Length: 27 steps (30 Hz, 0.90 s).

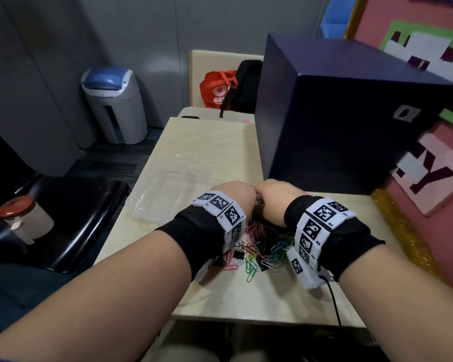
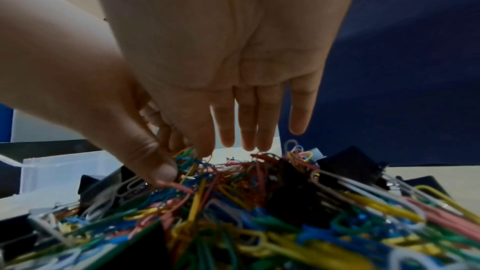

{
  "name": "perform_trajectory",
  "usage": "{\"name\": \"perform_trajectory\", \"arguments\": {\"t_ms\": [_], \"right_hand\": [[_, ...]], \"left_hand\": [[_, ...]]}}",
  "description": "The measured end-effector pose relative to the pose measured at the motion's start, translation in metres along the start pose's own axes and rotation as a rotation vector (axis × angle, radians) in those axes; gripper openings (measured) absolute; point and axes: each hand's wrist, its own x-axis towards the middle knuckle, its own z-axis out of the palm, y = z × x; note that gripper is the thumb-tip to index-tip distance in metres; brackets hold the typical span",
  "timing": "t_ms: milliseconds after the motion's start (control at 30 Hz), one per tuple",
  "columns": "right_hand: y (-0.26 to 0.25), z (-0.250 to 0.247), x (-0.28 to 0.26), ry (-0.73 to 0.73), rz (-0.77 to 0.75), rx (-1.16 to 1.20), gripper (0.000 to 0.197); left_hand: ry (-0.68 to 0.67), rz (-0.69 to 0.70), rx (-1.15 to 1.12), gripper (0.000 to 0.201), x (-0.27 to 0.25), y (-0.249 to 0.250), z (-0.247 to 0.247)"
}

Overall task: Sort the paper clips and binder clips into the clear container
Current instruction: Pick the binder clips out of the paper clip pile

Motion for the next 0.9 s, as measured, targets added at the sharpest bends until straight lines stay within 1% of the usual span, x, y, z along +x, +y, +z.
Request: {"name": "perform_trajectory", "arguments": {"t_ms": [67,133,200,233,333,467,633,767,833,900], "right_hand": [[-0.003,0.003,0.001,-0.036,-0.024,-0.018,0.048],[-0.006,0.007,0.003,-0.078,-0.029,-0.062,0.061],[-0.008,0.007,0.005,-0.1,-0.022,-0.091,0.067],[-0.01,0.006,0.005,-0.109,-0.019,-0.099,0.067],[-0.014,0.001,0.007,-0.113,-0.035,-0.102,0.06],[-0.019,0.0,0.013,-0.084,-0.045,-0.113,0.047],[-0.029,-0.004,0.019,-0.105,-0.031,-0.215,0.035],[-0.034,-0.009,0.025,-0.059,0.015,-0.237,0.027],[-0.038,-0.013,0.027,-0.034,0.055,-0.228,0.025],[-0.041,-0.02,0.027,-0.049,0.083,-0.251,0.027]], "left_hand": [[-0.005,0.025,-0.014,0.022,-0.002,-0.005,-0.003],[0.019,0.022,-0.073,0.021,-0.003,-0.012,-0.008],[0.099,0.031,-0.123,0.02,-0.004,-0.021,-0.01],[0.134,0.03,-0.144,0.02,-0.005,-0.025,-0.01],[0.211,0.02,-0.224,0.021,-0.008,-0.036,-0.01],[0.251,0.026,-0.276,0.024,-0.011,-0.046,-0.01],[0.333,0.036,-0.407,0.023,-0.019,-0.061,-0.014],[0.392,0.012,-0.484,0.026,-0.024,-0.071,-0.015],[0.416,-0.004,-0.514,0.027,-0.026,-0.075,-0.015],[0.416,-0.017,-0.532,0.027,-0.027,-0.079,-0.015]]}}
